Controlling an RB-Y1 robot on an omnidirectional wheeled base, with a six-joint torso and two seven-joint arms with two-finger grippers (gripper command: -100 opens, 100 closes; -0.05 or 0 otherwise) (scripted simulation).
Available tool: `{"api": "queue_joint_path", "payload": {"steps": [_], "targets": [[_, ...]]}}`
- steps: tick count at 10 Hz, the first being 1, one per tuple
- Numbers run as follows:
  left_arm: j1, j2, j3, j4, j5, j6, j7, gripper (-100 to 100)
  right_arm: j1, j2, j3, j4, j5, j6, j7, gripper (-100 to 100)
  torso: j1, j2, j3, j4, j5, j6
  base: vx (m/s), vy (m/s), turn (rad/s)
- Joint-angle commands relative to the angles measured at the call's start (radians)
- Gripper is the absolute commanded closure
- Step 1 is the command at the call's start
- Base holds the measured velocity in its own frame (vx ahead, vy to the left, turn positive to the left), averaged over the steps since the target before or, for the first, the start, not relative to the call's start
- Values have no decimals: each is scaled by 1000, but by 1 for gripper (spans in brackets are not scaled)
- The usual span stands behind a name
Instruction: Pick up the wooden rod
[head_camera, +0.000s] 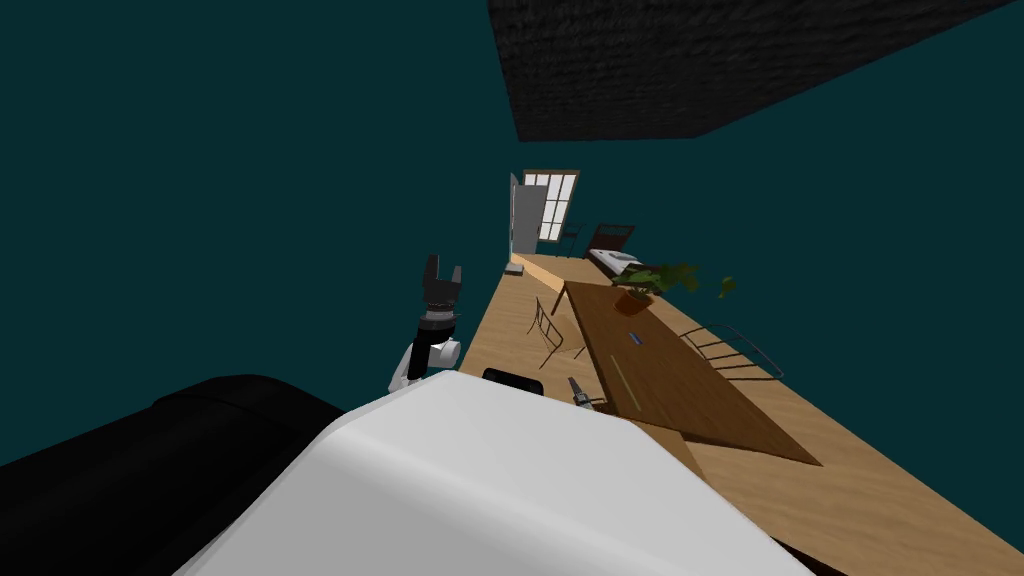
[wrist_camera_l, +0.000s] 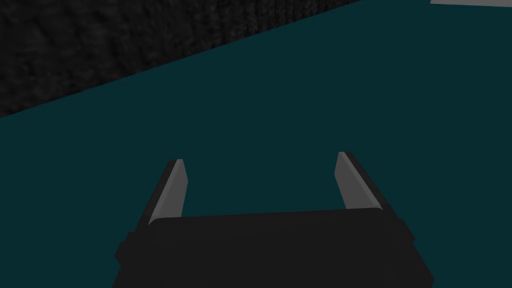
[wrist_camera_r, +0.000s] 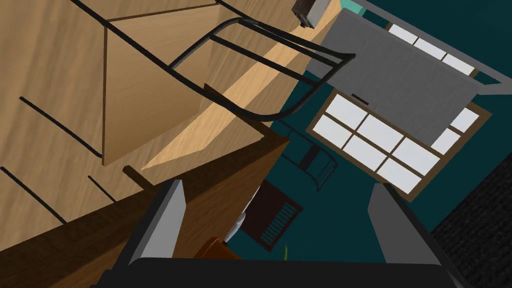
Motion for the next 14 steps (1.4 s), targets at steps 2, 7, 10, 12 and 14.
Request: {"api": "queue_joint_path", "payload": {"steps": [2, 7, 10, 12, 14], "targets": [[0, 0, 0, 0, 0, 0, 0, 0, 29, -49, 28, 98, 21, 0, 30, -100, -2, 1, 0, 0, 0, 1, 120, 70, 168], [0, 0, 0, 0, 0, 0, 0, 0, 62, -113, 62, 205, 46, 8, 64, -100, -5, 5, 3, 1, -1, 1, 78, 24, 128], [0, 0, 0, 0, 0, 0, 0, 0, 78, -146, 77, 279, 58, 13, 80, -100, -6, 3, 1, 0, -1, 0, 99, 2, 142], [0, 0, 0, 0, 0, 0, 0, 0, 107, -210, 104, 368, 81, 20, 108, -100, -6, 1, 1, 0, -1, 0, 153, 5, 265], [0, 0, 0, 0, 0, 0, 0, 0, 119, -240, 116, 430, 91, 24, 121, -100, -6, 0, 0, 0, -1, 1, 127, -23, 134]]}}
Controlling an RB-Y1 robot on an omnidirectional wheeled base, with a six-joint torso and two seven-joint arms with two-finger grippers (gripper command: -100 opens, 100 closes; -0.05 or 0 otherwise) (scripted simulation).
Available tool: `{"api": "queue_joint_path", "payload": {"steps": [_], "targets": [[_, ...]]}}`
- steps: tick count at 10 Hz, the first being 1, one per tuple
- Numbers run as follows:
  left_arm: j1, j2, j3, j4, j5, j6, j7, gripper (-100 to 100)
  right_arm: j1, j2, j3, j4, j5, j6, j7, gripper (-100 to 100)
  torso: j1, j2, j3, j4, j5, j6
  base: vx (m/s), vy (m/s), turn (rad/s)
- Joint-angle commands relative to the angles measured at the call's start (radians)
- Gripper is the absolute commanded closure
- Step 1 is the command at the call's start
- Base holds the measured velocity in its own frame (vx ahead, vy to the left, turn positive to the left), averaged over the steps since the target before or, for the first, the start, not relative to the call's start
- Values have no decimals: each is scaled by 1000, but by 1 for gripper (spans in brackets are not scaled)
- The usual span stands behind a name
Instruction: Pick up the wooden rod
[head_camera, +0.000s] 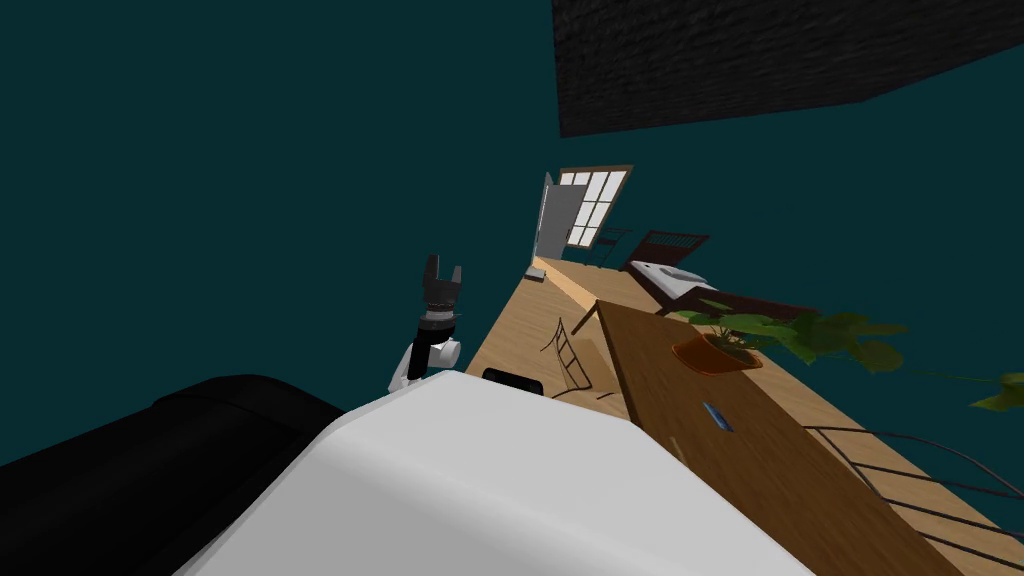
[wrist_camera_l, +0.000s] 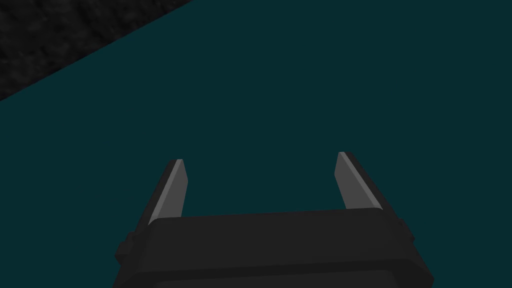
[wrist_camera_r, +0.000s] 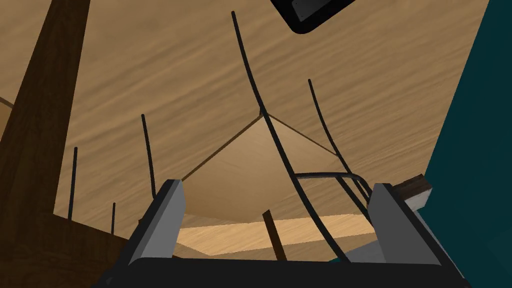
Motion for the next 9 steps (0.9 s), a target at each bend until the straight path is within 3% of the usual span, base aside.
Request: {"api": "queue_joint_path", "payload": {"steps": [1, 4, 7, 8, 9], "targets": [[0, 0, 0, 0, 0, 0, 0, 0, -8, -12, 11, 50, 6, -11, 6, -100, 0, 0, 0, 0, 0, 0, 94, -29, 99], [0, 0, 0, 0, 0, 0, 0, 0, 2, -40, 22, 118, 15, -8, 17, -100, 0, 4, 3, 1, 0, 0, 55, -26, 99], [0, 0, 0, 0, 0, 0, 0, 0, 19, -106, 48, 249, 39, -5, 38, -100, -2, -1, 0, 0, -1, 0, 134, -59, 208], [0, 0, 0, 0, 0, 0, 0, 0, 19, -106, 48, 249, 39, -5, 38, -100, -4, -2, -1, 0, -1, 0, 105, -72, 87], [0, 0, 0, 0, 0, 0, 0, 0, 19, -122, 56, 285, 45, -5, 41, -100, -3, 0, 0, 0, -1, 0, 83, -53, 116]]}}
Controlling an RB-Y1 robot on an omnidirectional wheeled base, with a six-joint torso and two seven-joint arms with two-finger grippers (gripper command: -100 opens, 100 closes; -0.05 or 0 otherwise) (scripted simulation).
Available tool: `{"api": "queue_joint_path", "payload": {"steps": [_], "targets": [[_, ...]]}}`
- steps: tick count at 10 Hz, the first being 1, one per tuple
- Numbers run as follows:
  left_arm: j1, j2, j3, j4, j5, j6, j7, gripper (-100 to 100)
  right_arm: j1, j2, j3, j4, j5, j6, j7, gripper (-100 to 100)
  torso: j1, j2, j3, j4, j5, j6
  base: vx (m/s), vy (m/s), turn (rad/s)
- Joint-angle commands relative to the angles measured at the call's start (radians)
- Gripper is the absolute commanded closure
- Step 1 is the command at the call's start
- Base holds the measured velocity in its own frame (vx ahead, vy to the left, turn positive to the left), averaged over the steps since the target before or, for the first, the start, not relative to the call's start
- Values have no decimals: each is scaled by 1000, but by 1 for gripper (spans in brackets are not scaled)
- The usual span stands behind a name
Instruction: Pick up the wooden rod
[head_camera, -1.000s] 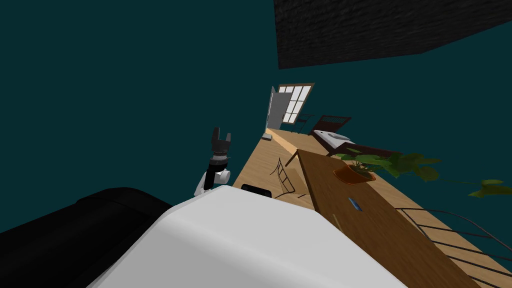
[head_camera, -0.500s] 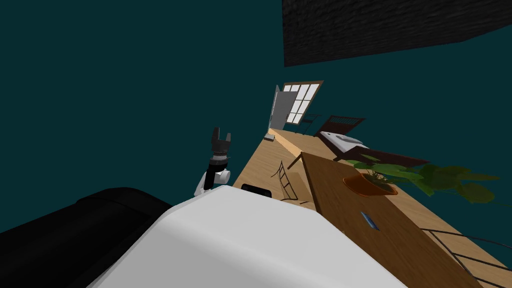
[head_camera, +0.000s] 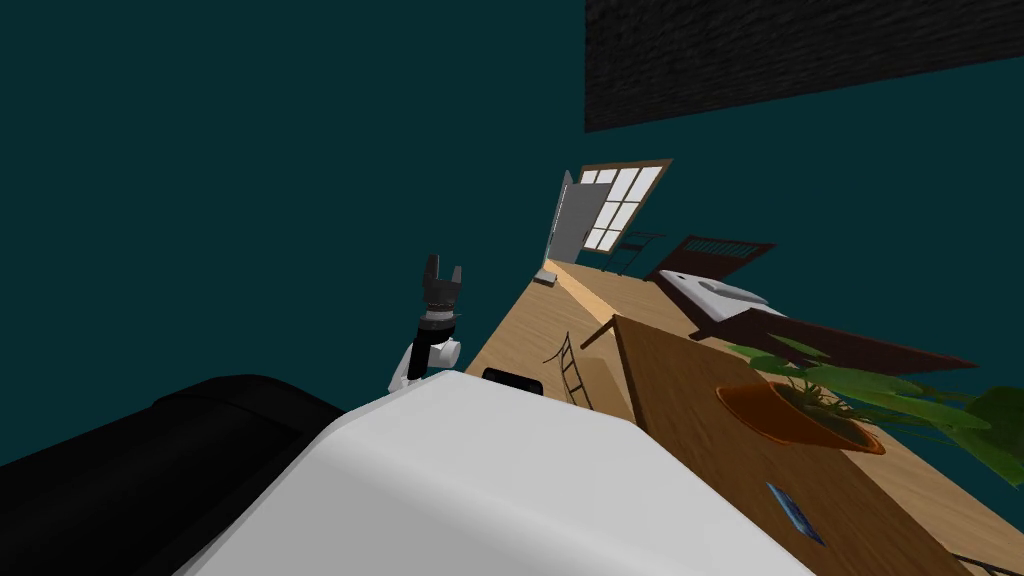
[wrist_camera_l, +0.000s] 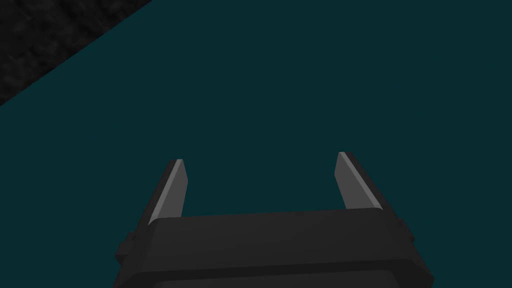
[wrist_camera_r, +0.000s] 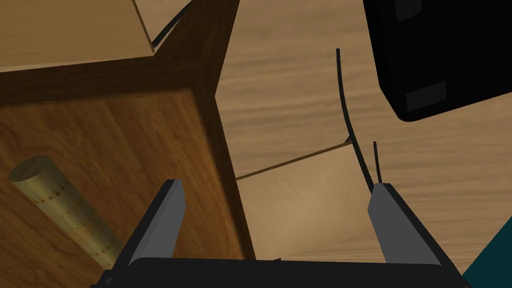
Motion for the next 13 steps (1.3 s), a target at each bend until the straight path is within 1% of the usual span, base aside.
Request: {"api": "queue_joint_path", "payload": {"steps": [1, 2, 3, 4, 5, 6, 7, 8, 9, 10, 11, 12, 13], "targets": [[0, 0, 0, 0, 0, 0, 0, 0, 19, -19, -1, 36, 9, 0, 11, -100, 0, 0, 0, 0, 0, 0, 91, -74, 222], [0, 0, 0, 0, 0, 0, 0, 0, 15, -29, 5, 64, 13, -2, 11, -100, -1, 0, 0, 0, 0, 0, 122, -96, 215], [0, 0, 0, 0, 0, 0, 0, 0, 15, -29, 5, 64, 13, -2, 11, -100, -2, -1, -1, 0, 0, 0, 77, -76, 40], [0, 0, 0, 0, 0, 0, 0, 0, 10, -35, 10, 87, 17, -4, 9, -100, -1, 1, 0, 0, 0, 1, 51, -59, 60], [0, 0, 0, 0, 0, 0, 0, 0, -4, -37, 19, 121, 23, -11, 4, -100, 0, 2, 1, 0, 0, 0, 75, -121, 177], [0, 0, 0, 0, 0, 0, 0, 0, -18, -31, 26, 142, 26, -18, -4, -100, -3, 1, 1, 0, -1, 0, 50, -177, 141], [0, 0, 0, 0, 0, 0, 0, 0, -33, -20, 31, 156, 28, -24, -12, -100, -6, 2, 1, 1, -1, 0, 5, -195, 70], [0, 0, 0, 0, 0, 0, 0, 0, -26, -28, 30, 147, 26, -20, -9, -100, -8, 5, 3, 1, -2, 1, -2, -89, 25], [0, 0, 0, 0, 0, 0, 0, 0, -28, -28, 30, 149, 26, -21, -11, 0, -2, 6, 3, 1, -1, 1, 1, -14, 3], [0, 0, 0, 0, 0, 0, 0, 0, -30, 6, 10, 190, 30, -42, 3, -100, 3, 6, 4, 1, 0, 1, -10, -4, 159], [0, 0, 0, 0, 0, 0, 0, 0, -30, 6, 10, 190, 30, -42, 3, -100, 5, 7, 4, 2, 1, 1, -13, -3, 69], [0, 0, 0, 0, 0, 0, 0, 0, -32, 40, -11, 226, 34, -63, 18, -100, 5, 7, 4, 2, 1, 1, -14, -2, 82], [0, 0, 0, 0, 0, 0, 0, 0, -32, 40, -11, 231, 34, -63, 18, -100, 5, 7, 4, 2, 1, 1, -21, -2, 70]]}}
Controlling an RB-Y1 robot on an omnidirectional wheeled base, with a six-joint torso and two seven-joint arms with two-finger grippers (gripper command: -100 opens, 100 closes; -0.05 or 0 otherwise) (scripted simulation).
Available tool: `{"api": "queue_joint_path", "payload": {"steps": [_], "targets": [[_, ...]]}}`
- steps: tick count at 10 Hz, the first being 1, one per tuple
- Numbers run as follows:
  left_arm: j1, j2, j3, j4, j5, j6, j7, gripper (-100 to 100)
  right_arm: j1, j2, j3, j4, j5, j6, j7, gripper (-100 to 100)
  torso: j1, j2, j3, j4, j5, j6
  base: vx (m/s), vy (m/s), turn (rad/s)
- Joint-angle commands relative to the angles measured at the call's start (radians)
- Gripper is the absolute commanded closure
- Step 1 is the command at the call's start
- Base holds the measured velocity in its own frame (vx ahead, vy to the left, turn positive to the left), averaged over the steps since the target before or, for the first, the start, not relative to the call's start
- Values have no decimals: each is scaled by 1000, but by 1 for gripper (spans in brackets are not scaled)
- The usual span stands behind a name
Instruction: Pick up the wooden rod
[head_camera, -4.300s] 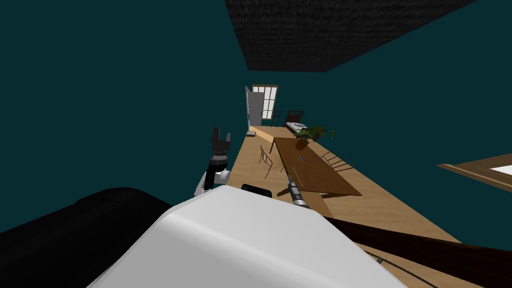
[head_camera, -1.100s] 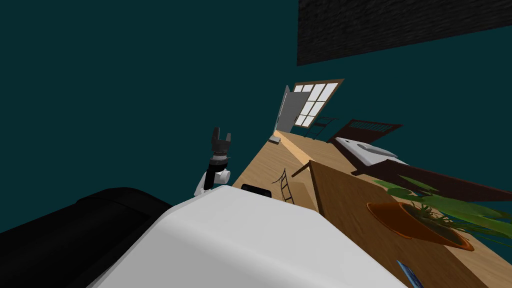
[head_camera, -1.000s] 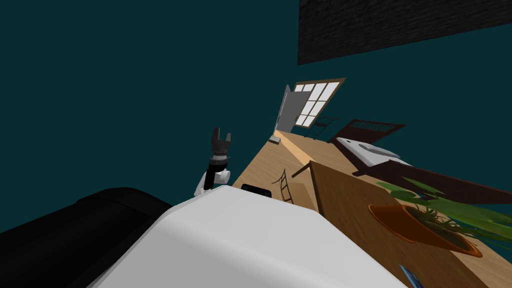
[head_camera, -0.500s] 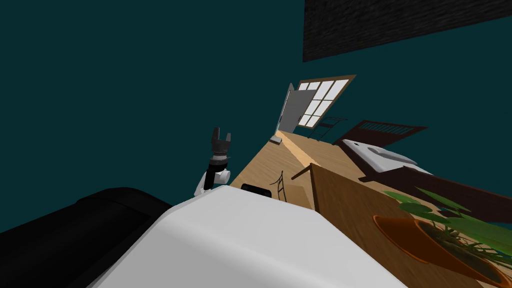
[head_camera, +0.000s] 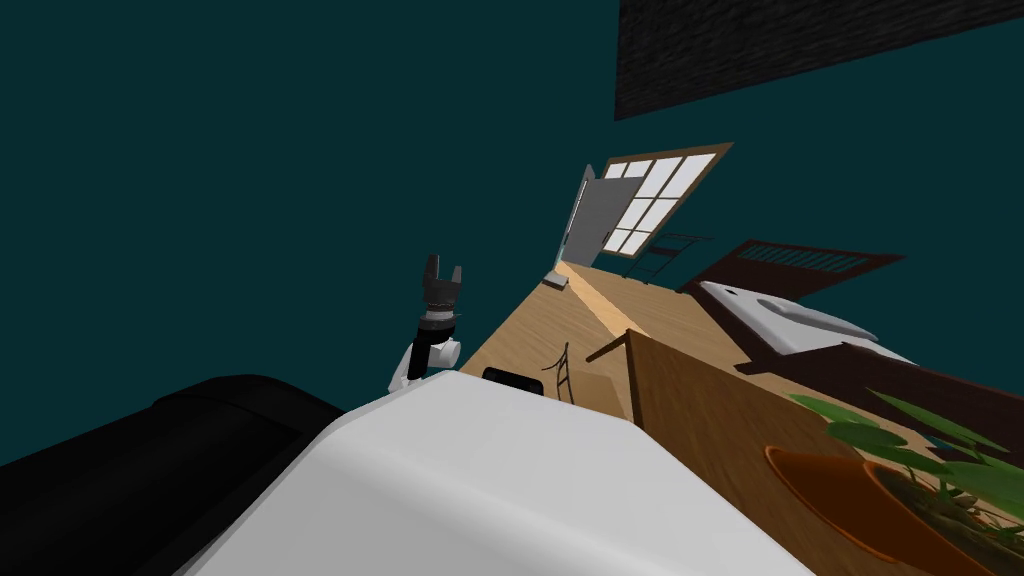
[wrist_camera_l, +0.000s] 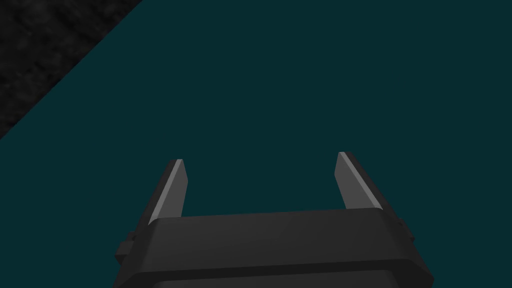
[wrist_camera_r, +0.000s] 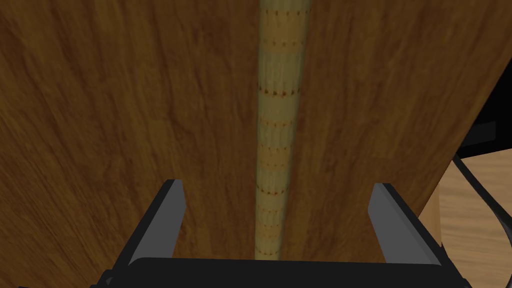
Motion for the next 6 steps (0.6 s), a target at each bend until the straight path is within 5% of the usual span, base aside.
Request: {"api": "queue_joint_path", "payload": {"steps": [1, 6], "targets": [[0, 0, 0, 0, 0, 0, 0, 0, -4, 40, -24, 50, 5, -26, 17, -100, 0, 0, 0, 0, 0, 0, -18, -4, 138], [0, 0, 0, 0, 0, 0, 0, 0, -12, 176, -106, 210, 21, -109, 74, -100, 0, 0, 0, 0, 0, 0, -24, -4, 157]]}}
